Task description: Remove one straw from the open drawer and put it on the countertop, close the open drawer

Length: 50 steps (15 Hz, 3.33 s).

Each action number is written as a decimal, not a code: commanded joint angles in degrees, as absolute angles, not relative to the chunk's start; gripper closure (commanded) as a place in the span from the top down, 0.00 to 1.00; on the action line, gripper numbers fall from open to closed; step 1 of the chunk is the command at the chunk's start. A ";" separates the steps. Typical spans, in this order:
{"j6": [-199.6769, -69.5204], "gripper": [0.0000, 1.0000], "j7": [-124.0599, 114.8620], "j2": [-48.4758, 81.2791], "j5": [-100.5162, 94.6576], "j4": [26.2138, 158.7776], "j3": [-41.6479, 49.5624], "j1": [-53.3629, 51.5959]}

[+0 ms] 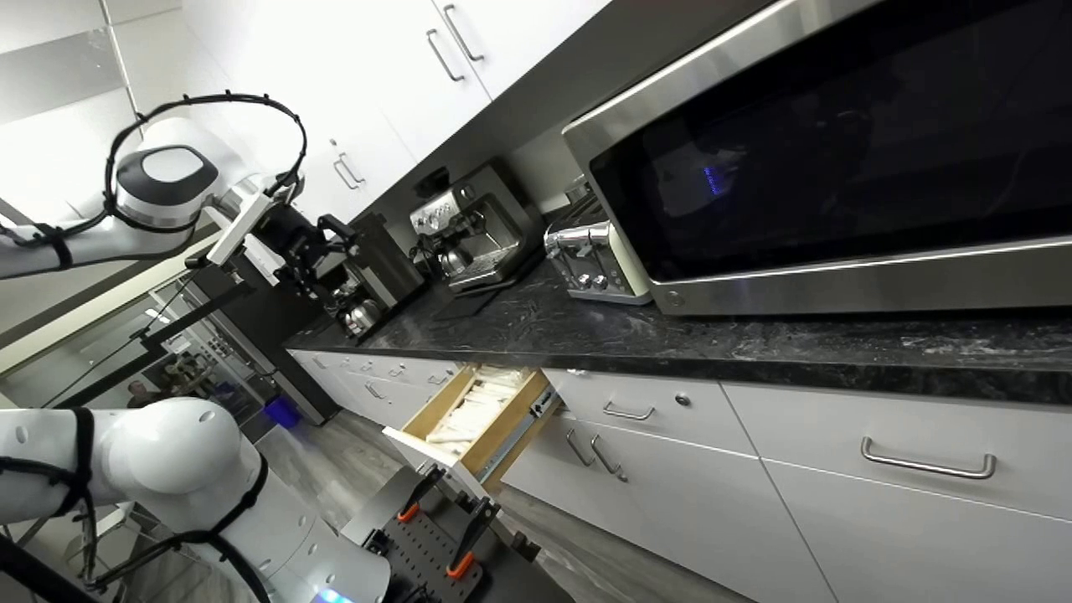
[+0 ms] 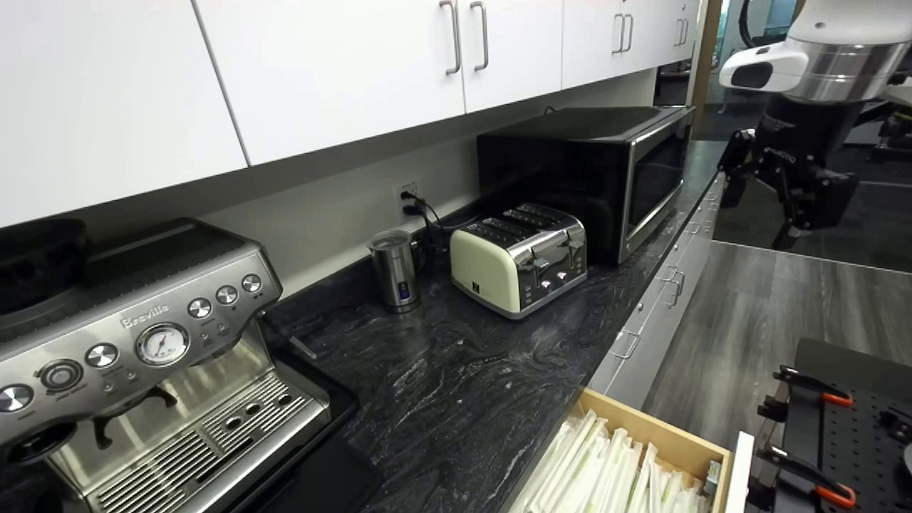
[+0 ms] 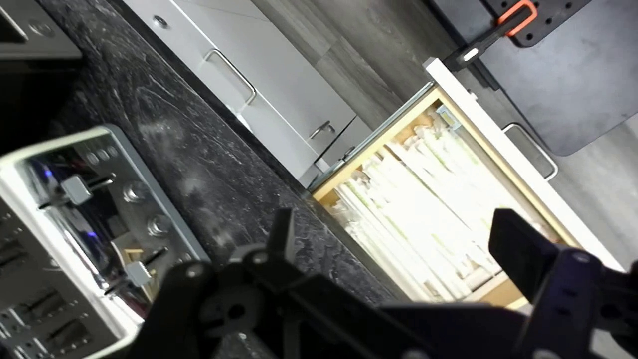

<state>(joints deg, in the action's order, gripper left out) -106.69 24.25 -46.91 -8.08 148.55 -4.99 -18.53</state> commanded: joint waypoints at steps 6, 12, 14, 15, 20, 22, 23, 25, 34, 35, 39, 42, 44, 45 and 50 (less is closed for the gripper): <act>-107.04 1.00 31.06 -44.90 -5.38 148.28 -2.61 -22.71; -120.11 1.00 38.59 -36.13 4.52 152.44 -7.73 -32.24; -127.78 1.00 41.20 -31.51 5.66 154.61 -9.88 -35.32; -132.01 1.00 43.56 -29.08 5.17 155.65 -9.73 -36.25; -140.25 1.00 51.69 -23.42 3.98 157.35 -8.69 -35.37; -141.45 1.00 55.06 -20.14 4.25 156.81 -7.86 -34.54; -141.47 1.00 55.47 -19.46 4.30 156.53 -7.78 -34.41; -142.21 1.00 54.77 -18.40 3.29 155.84 -7.88 -33.58; -155.80 1.00 58.40 0.80 -2.88 149.44 -11.07 -25.77; -157.18 1.00 59.14 2.74 -2.72 149.14 -11.70 -24.69; -162.28 0.96 58.46 9.52 -5.90 148.37 -14.19 -20.69; -164.06 0.99 60.80 14.32 -4.70 146.61 -17.66 -17.37; -162.81 1.00 57.22 12.76 -7.52 147.95 -17.92 -16.91; -162.86 1.00 57.42 13.70 -7.53 147.44 -18.38 -16.54; -164.14 1.00 54.19 15.33 -10.64 146.33 -17.34 -18.04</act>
